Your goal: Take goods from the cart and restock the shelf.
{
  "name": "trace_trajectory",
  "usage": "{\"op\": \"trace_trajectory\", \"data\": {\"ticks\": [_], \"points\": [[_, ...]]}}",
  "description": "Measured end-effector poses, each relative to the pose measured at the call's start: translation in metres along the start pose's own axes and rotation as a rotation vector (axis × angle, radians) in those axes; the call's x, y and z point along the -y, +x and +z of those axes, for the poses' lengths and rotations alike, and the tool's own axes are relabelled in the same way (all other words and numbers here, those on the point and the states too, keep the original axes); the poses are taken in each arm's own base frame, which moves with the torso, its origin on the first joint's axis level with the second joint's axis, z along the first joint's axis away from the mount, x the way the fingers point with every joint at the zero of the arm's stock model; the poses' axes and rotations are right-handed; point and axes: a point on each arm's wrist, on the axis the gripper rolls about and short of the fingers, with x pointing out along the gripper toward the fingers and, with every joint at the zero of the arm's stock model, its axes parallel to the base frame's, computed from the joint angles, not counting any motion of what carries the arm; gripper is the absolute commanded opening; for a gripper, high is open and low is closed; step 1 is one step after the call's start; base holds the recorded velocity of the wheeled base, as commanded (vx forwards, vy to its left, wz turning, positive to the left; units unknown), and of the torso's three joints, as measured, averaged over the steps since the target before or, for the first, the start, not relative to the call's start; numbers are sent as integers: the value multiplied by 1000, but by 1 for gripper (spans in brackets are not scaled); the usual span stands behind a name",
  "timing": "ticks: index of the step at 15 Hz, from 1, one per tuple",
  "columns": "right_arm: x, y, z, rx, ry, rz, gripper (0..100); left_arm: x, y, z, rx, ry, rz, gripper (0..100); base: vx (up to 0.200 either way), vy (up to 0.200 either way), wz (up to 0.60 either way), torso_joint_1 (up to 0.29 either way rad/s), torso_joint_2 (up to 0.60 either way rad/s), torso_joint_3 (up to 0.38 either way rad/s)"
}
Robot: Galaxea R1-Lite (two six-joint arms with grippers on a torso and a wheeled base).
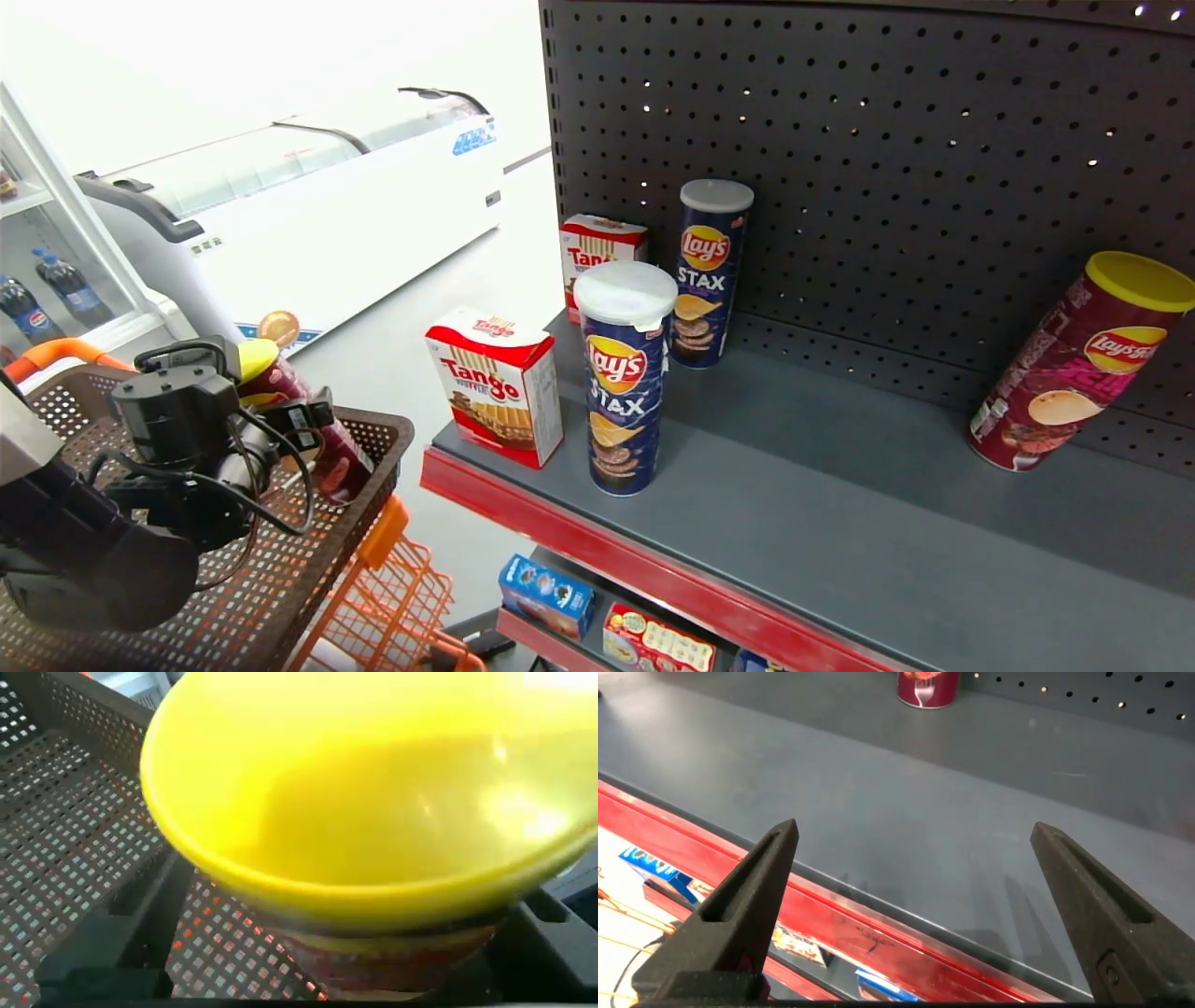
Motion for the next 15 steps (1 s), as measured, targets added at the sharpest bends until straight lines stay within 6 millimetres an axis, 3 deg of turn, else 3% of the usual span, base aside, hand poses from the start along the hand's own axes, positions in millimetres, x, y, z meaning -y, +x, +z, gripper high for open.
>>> {"op": "trace_trajectory", "data": {"ticks": [5, 6, 15], "points": [[0, 0, 0, 0, 0, -1, 100, 8, -2, -10, -32, -16, -26, 100, 0, 0, 0, 0, 0, 0], [0, 0, 0, 0, 0, 0, 100, 10, -2, -12, -36, -25, -32, 0, 0, 0, 0, 0, 0, 0], [0, 0, 0, 0, 0, 0, 100, 11, -11, -8, -12, 4, -41, 0, 0, 0, 0, 0, 0, 0]]}}
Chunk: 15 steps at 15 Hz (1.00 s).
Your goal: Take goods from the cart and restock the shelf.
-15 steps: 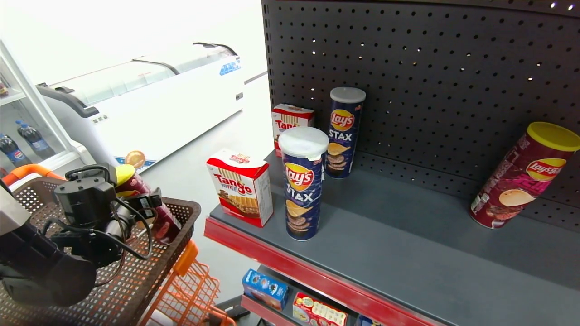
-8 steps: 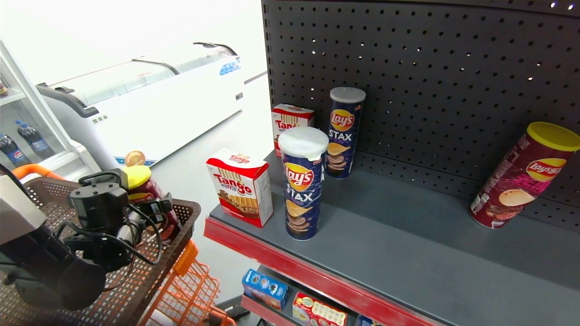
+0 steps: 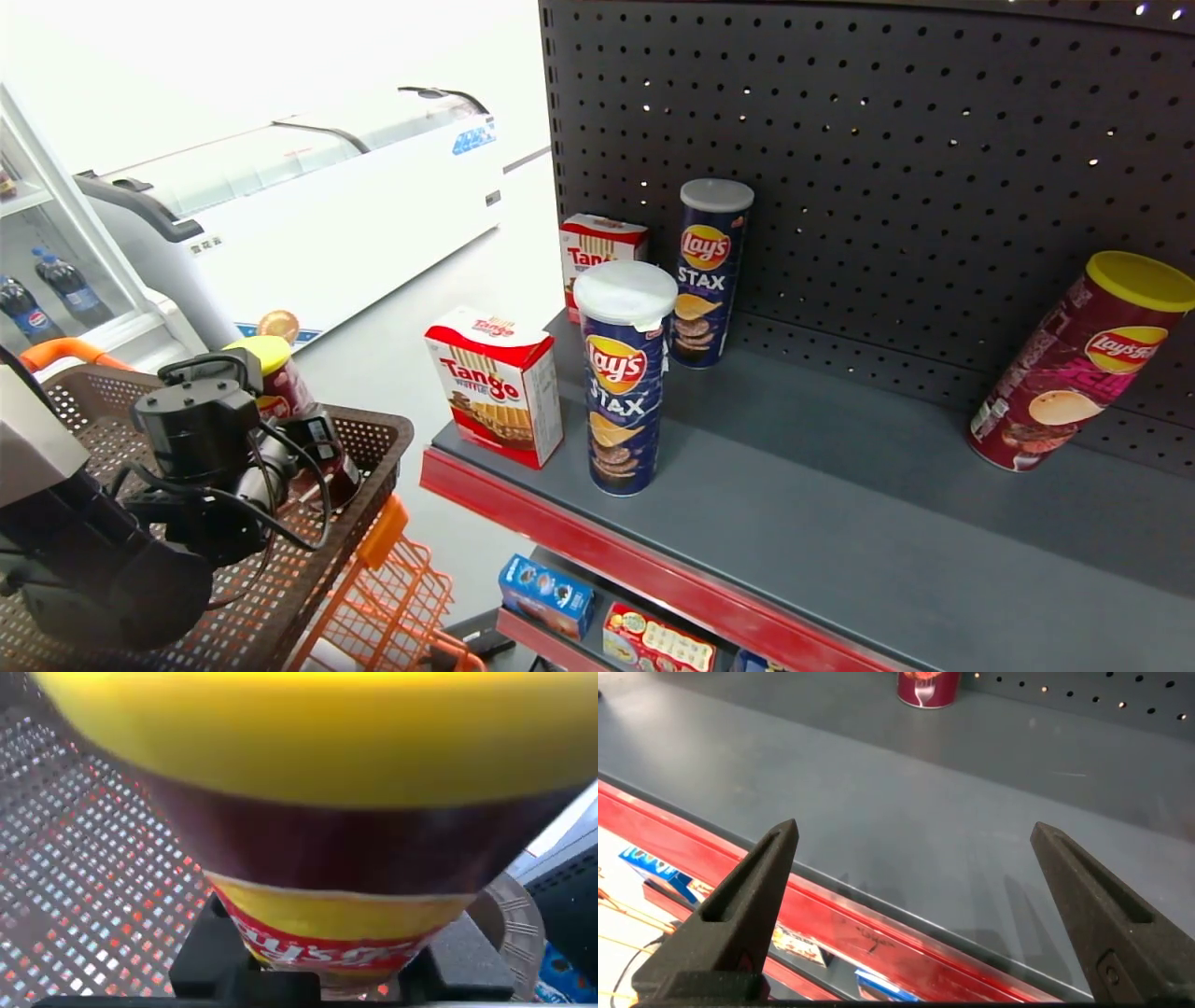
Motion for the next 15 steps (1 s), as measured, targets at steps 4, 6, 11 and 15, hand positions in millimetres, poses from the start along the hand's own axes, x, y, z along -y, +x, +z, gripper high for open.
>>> {"op": "trace_trajectory", "data": {"ticks": [4, 6, 11, 15], "points": [[0, 0, 0, 0, 0, -1, 100, 3, -23, 29, 68, 48, -69, 0, 0, 0, 0, 0, 0, 0], [0, 0, 0, 0, 0, 0, 100, 10, -48, 51, 128, 53, -126, 0, 0, 0, 0, 0, 0, 0], [0, 0, 0, 0, 0, -1, 100, 19, -113, 76, 133, 84, -275, 0, 0, 0, 0, 0, 0, 0], [0, 0, 0, 0, 0, -1, 100, 19, -171, 82, 203, 101, -446, 0, 0, 0, 0, 0, 0, 0]]}}
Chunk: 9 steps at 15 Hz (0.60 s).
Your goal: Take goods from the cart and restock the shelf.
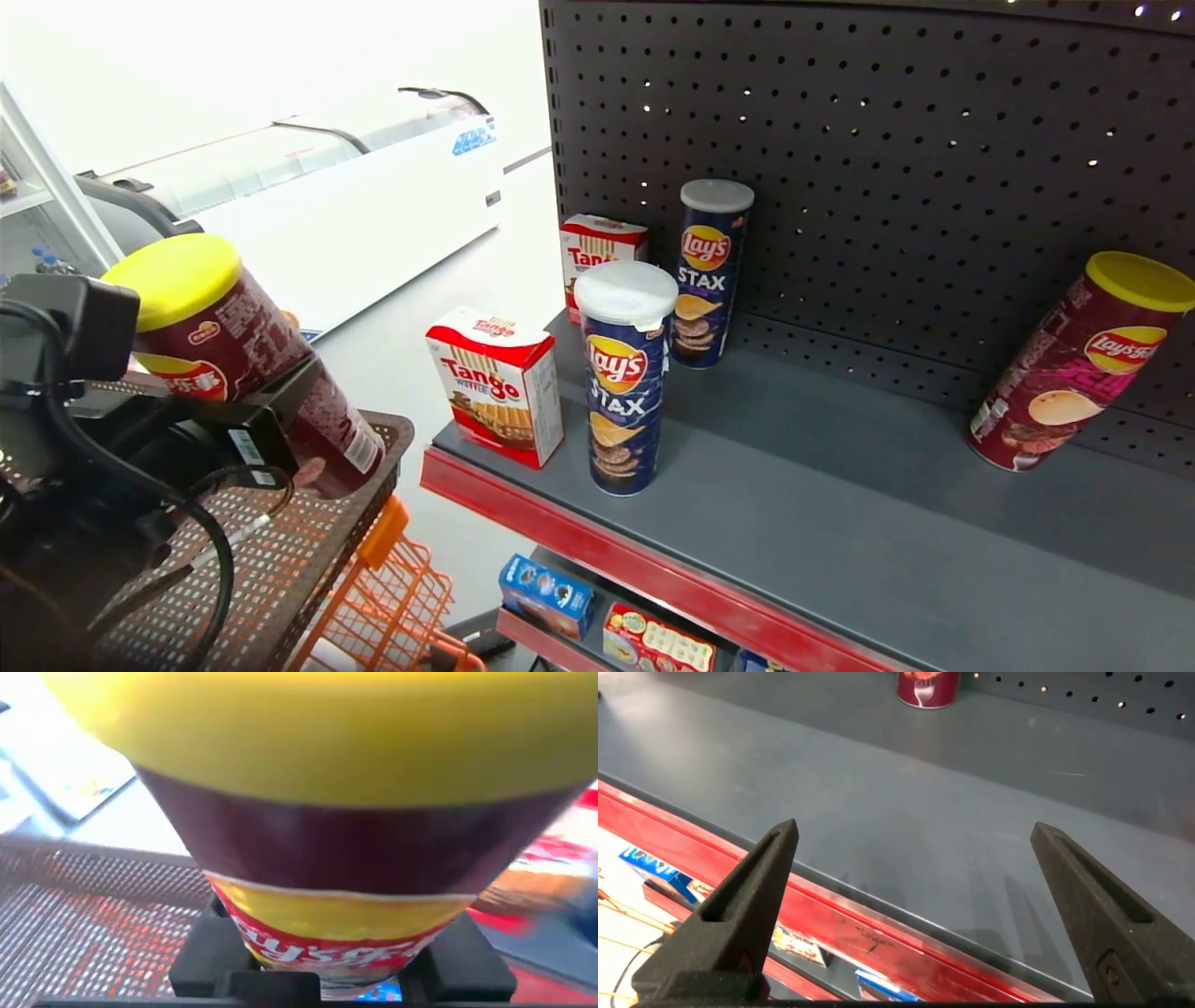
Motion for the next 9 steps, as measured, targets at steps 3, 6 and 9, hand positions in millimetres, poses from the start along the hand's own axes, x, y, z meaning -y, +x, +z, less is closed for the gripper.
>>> {"op": "trace_trajectory", "data": {"ticks": [3, 6, 9], "points": [[0, 0, 0, 0, 0, 0, 100, 11, -28, 6, -2, 29, -127, 0, 0, 0, 0, 0, 0, 0], [0, 0, 0, 0, 0, 0, 100, 26, -49, 13, -7, 18, -308, 0, 0, 0, 0, 0, 0, 0], [0, 0, 0, 0, 0, 0, 100, 30, -53, 21, 30, -3, -411, 0, 0, 0, 0, 0, 0, 0]]}}
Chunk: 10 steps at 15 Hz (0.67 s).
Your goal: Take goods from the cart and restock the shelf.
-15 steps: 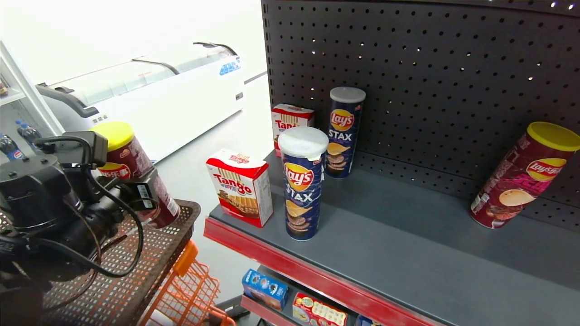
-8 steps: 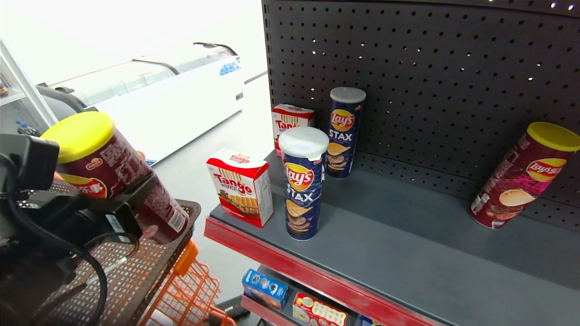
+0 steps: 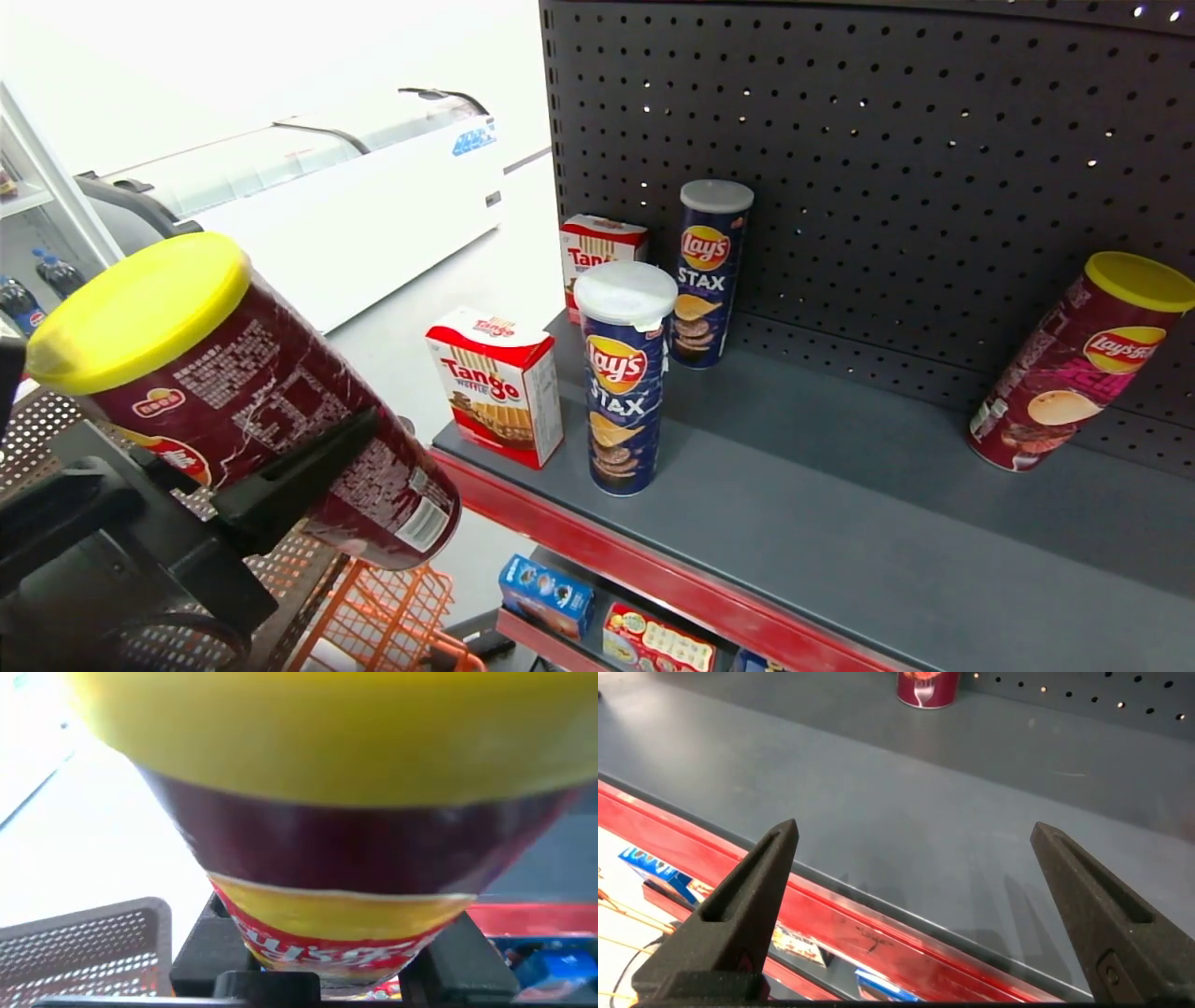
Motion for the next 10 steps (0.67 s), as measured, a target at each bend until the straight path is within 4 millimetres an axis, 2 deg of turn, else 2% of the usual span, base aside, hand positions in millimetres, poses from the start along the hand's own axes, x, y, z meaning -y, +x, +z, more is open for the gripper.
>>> {"op": "trace_trajectory", "data": {"ticks": [5, 10], "points": [[0, 0, 0, 0, 0, 0, 100, 10, 10, -8, -39, 19, -94, 0, 0, 0, 0, 0, 0, 0], [0, 0, 0, 0, 0, 1, 100, 25, 29, -2, -28, 22, -239, 0, 0, 0, 0, 0, 0, 0]]}}
